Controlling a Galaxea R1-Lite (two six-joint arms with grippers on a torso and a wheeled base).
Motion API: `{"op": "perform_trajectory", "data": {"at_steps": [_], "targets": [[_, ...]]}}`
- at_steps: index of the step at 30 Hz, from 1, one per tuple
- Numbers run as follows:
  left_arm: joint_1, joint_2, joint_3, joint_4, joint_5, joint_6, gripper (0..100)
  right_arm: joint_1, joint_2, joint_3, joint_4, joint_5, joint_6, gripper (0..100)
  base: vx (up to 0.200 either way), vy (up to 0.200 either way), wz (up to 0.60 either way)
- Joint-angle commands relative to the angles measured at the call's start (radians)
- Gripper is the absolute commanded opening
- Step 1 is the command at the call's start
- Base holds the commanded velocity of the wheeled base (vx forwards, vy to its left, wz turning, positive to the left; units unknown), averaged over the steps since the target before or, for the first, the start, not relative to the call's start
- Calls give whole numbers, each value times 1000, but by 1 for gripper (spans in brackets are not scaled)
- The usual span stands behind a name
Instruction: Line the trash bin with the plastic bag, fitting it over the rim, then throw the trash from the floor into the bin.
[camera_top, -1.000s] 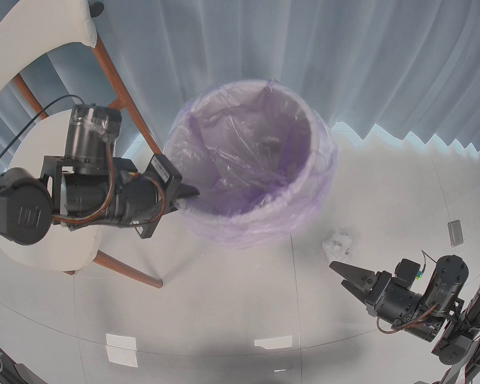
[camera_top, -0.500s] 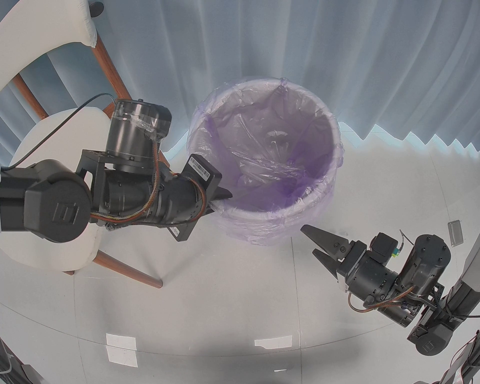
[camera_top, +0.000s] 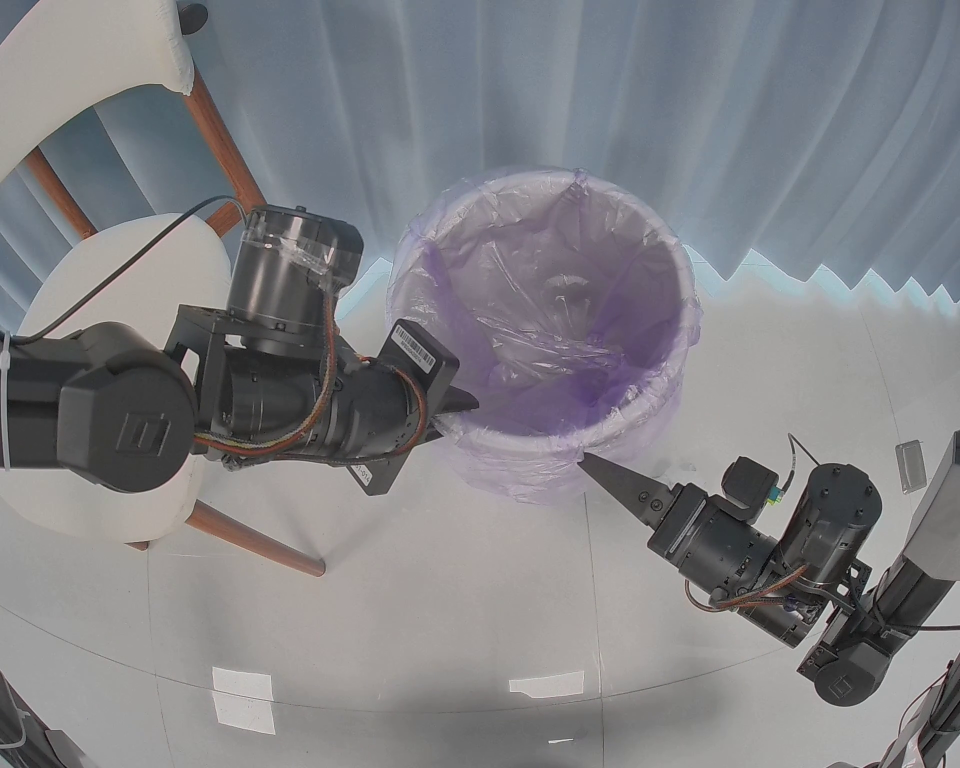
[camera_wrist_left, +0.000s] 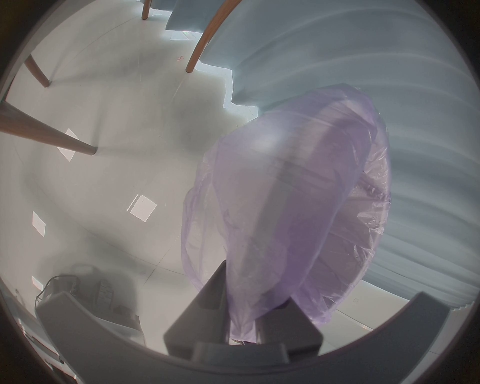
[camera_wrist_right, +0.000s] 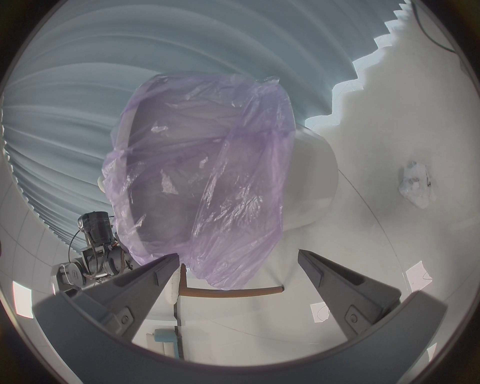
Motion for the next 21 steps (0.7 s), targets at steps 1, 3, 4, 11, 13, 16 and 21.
{"op": "perform_trajectory", "data": {"at_steps": [1, 3, 4, 11, 13, 16, 21], "targets": [[0, 1, 0, 2, 0, -1, 0, -3, 0, 1, -16, 6, -12, 100, 0, 0, 0], [0, -1, 0, 2, 0, -1, 0, -3, -3, 5, -16, 23, -38, 100, 0, 0, 0], [0, -1, 0, 2, 0, -1, 0, -3, -3, 5, -16, 23, -38, 100, 0, 0, 0], [0, -7, 0, 20, 0, -1, 0, 4, -25, 4, -18, 117, -136, 100, 0, 0, 0], [-2, -8, 0, 23, 1, -1, 0, 4, -26, 5, -18, 137, -162, 100, 0, 0, 0], [-3, -10, 0, 32, 1, -1, 0, 3, -17, -1, -16, 161, -228, 100, 0, 0, 0], [-6, -11, -2, 40, 1, -1, 0, -2, 6, 1, -16, 160, -263, 100, 0, 0, 0]]}}
